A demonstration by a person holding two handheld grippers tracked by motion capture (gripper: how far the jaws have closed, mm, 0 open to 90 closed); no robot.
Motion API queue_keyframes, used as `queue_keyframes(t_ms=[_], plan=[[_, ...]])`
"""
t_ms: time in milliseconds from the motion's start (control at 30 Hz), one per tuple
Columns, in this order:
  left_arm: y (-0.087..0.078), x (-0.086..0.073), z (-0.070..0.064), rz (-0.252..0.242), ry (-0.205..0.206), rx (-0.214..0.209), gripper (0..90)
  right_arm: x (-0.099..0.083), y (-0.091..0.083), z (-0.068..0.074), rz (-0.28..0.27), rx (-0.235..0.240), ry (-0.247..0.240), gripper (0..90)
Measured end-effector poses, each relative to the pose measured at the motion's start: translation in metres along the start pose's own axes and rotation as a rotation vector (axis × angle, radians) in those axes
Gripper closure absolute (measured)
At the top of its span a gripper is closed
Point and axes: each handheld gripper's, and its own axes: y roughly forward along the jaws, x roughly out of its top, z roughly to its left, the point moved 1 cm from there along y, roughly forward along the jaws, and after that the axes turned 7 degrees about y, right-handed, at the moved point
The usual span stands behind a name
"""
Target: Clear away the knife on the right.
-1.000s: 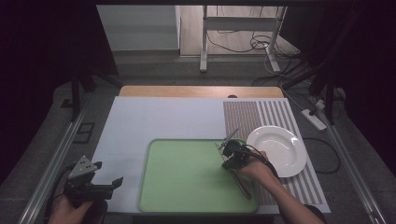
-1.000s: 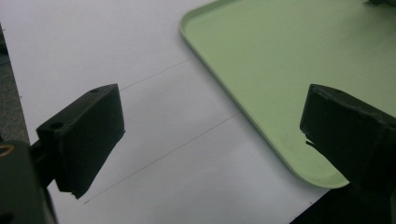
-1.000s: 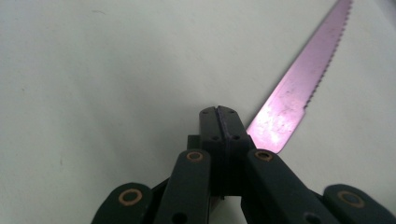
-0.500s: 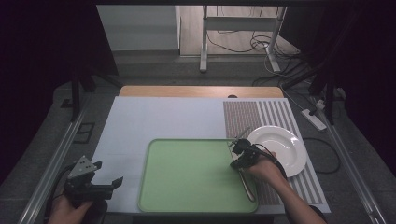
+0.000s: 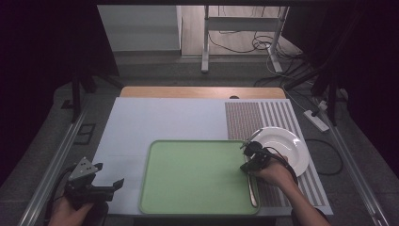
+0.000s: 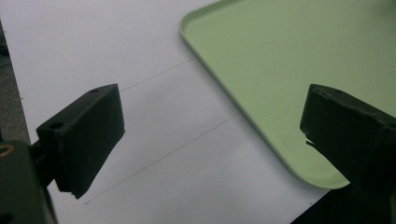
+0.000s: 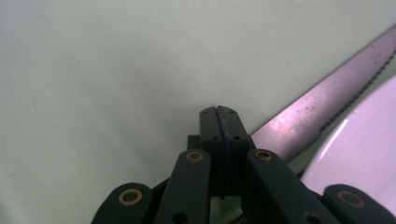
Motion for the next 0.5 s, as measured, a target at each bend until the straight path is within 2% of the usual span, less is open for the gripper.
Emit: queue_keyframes(t_ms=[100, 267, 500], plan=[[0.0, 0.0, 0.0, 0.001, -0.002, -0.001, 6.5, 0.001, 0.0, 0.002, 0.002, -0.011, -0.016, 90.0], [0.001, 0.0, 0.0, 0.007, 0.0, 0.002, 6.5, 0.004, -0.005, 0.005, -0.047, 0.0, -0.021, 87.7], [0.001, 0.0, 0.001, 0.008, -0.013, -0.004, 6.5, 0.007, -0.008, 0.012, -0.084, 0.001, -0.03, 78.3]])
